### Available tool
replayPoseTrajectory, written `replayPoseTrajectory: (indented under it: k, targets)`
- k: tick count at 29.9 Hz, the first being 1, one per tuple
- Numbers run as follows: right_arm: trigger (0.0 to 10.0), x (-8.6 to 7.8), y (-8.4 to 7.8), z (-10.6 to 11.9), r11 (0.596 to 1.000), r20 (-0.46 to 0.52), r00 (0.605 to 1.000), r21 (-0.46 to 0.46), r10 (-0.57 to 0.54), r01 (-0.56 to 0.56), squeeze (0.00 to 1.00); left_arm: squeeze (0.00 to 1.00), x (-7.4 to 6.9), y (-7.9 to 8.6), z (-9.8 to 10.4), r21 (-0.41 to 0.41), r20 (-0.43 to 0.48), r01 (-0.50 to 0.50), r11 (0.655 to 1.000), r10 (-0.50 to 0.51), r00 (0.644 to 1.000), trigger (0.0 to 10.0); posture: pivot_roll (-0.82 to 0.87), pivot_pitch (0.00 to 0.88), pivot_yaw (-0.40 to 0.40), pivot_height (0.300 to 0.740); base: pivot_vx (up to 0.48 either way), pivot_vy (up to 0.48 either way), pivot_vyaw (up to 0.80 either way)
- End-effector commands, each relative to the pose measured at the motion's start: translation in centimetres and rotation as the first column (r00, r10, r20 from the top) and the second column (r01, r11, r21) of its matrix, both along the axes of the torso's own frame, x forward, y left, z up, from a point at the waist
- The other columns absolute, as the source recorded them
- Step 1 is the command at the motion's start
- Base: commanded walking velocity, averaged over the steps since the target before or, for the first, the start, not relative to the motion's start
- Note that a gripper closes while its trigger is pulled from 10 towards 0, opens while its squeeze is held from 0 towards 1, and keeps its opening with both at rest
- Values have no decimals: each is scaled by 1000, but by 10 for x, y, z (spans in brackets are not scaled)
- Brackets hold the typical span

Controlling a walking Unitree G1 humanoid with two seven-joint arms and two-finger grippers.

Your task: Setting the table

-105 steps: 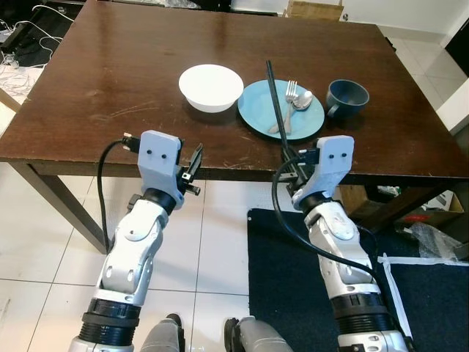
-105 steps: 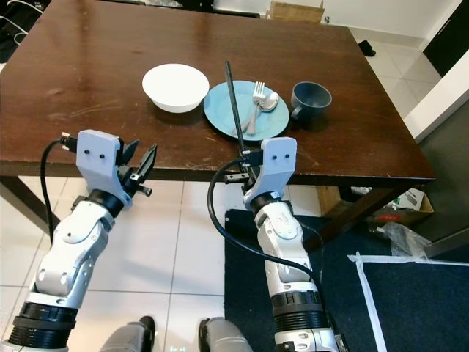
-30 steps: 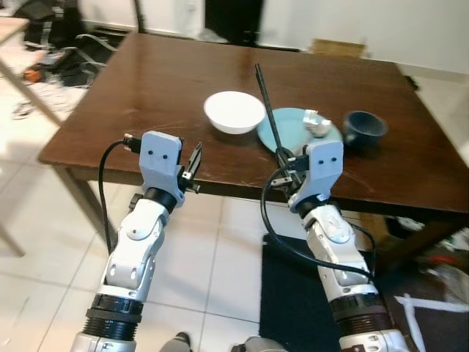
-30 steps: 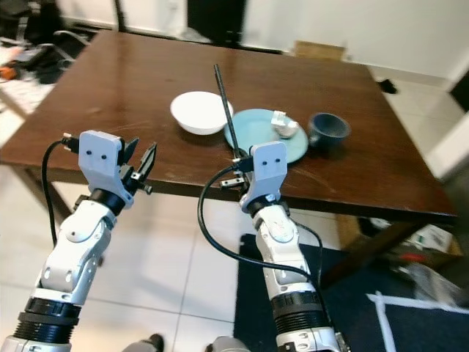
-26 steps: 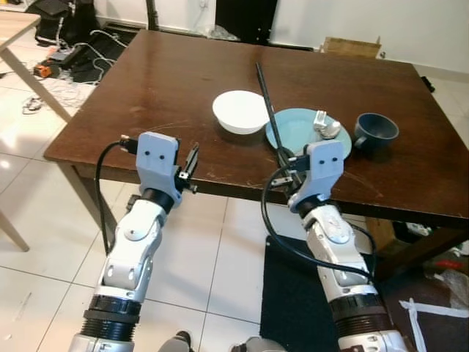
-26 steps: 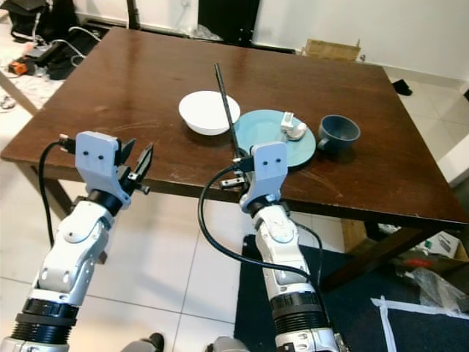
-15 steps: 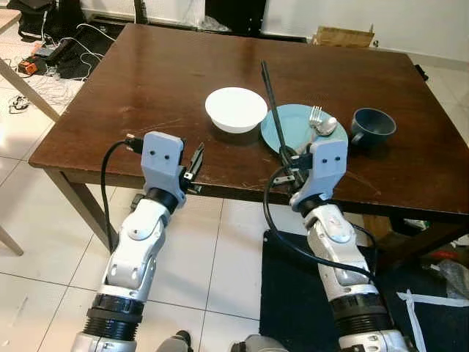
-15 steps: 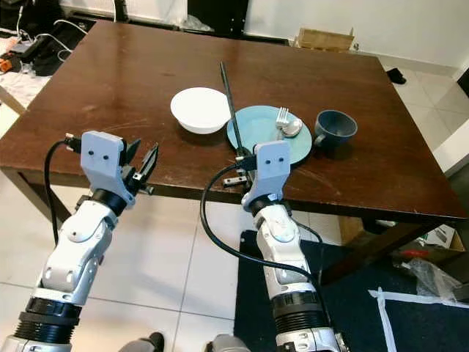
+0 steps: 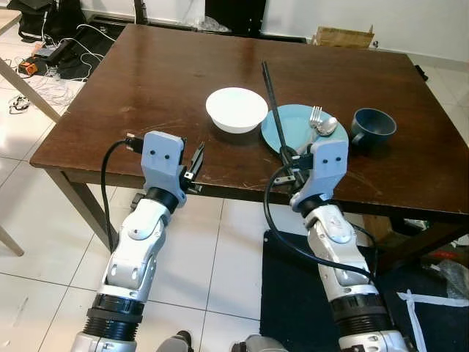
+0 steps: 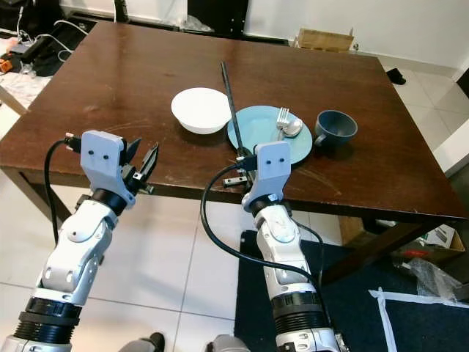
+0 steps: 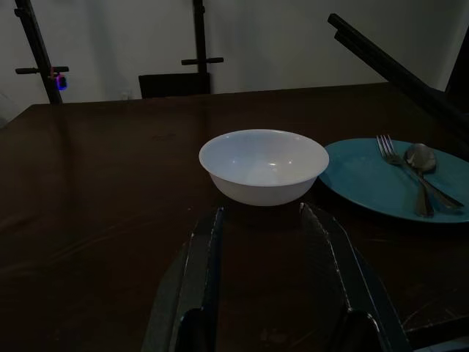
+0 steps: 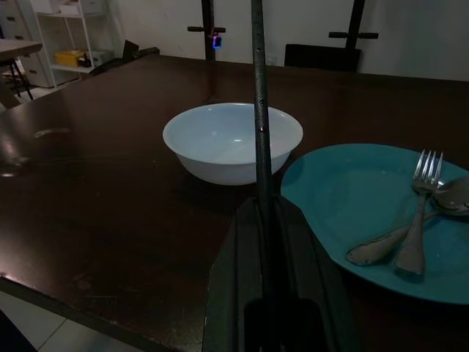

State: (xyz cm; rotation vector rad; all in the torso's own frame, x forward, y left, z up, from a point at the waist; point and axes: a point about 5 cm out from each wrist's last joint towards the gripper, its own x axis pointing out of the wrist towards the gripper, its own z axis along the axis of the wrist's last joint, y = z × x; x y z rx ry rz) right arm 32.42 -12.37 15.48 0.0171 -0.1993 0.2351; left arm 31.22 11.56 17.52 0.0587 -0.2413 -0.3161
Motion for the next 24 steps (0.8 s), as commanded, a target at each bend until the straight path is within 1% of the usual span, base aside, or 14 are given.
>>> replayPoseTrajectory:
  k: [1, 14, 17, 22, 24]
  targets:
    - [10000, -2, -6, -4, 1000, -11, 1000, 15, -22, 22, 0, 0, -2, -1, -4, 12, -14, 5, 1000, -5, 1000, 10000, 20, 68, -35, 740, 0, 0, 0]
    - [10000, 0, -7, -3, 999, -15, 1000, 30, -17, 17, 0, 0, -1, -3, -4, 9, -15, 10, 1000, -10, 1000, 10000, 18, 56, -32, 740, 0, 0, 0]
    - [10000, -1, -5, -2, 1000, -2, 1000, 9, -15, 15, 0, 0, -1, -3, -5, 10, -16, 11, 1000, -11, 1000, 10000, 17, 56, -32, 740, 0, 0, 0]
    - [10000, 0, -5, -3, 1000, -8, 1000, 24, -16, 17, 0, 0, -1, -3, -4, 9, -15, 10, 1000, -10, 1000, 10000, 18, 55, -33, 740, 0, 0, 0]
    - [10000, 0, -5, -3, 1000, -4, 1000, -4, -14, 14, 0, 0, 0, -3, -4, 9, -15, 10, 1000, -10, 1000, 10000, 18, 55, -33, 740, 0, 0, 0]
